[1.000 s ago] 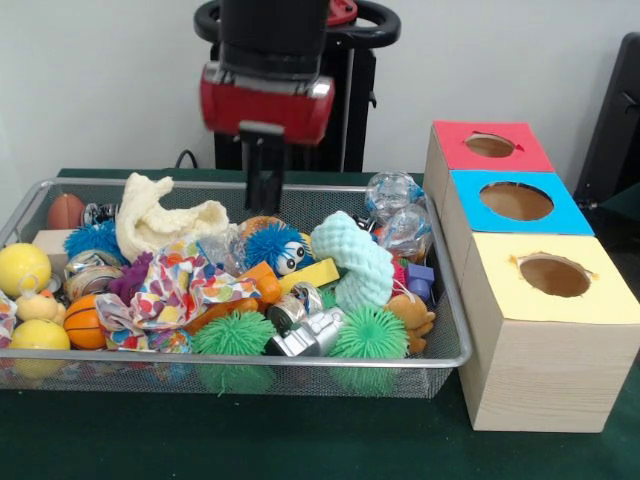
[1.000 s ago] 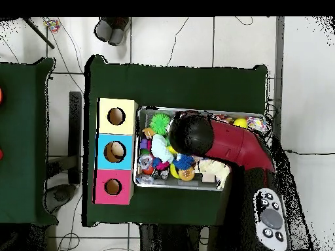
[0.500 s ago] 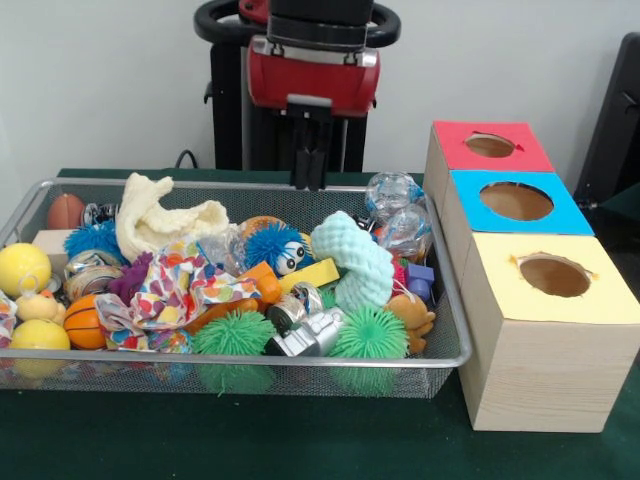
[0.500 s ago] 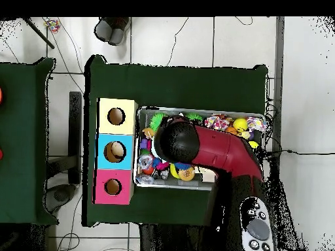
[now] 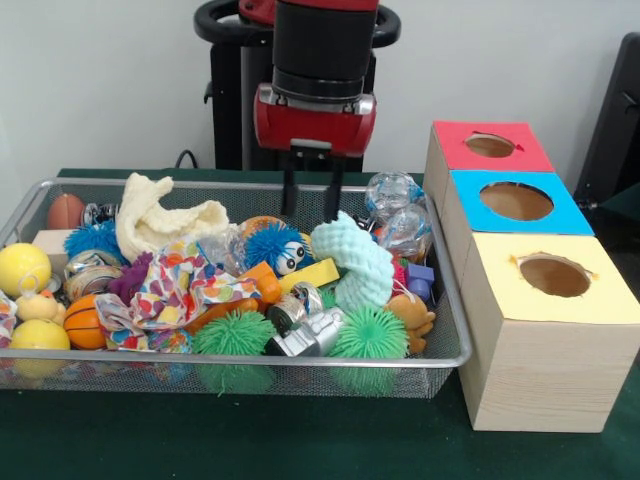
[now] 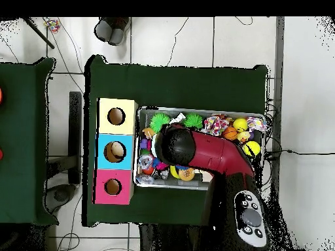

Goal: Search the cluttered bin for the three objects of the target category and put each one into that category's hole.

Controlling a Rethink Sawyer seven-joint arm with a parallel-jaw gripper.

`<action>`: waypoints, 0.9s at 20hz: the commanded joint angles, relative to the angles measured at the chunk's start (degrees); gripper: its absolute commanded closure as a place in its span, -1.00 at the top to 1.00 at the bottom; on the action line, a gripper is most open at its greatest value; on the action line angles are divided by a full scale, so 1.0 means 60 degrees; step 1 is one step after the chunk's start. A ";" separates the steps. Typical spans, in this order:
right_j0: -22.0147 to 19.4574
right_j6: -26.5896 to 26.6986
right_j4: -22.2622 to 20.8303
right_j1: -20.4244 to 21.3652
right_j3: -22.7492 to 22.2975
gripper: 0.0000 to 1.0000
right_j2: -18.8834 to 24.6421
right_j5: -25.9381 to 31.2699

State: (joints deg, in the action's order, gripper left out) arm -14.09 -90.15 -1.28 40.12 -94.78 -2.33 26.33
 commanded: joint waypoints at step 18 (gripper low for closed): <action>-0.0530 -0.1234 0.0327 -0.0195 -0.0413 1.00 0.0616 0.0592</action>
State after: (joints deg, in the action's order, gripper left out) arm -16.47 -90.15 -1.16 39.26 -94.77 -2.52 26.06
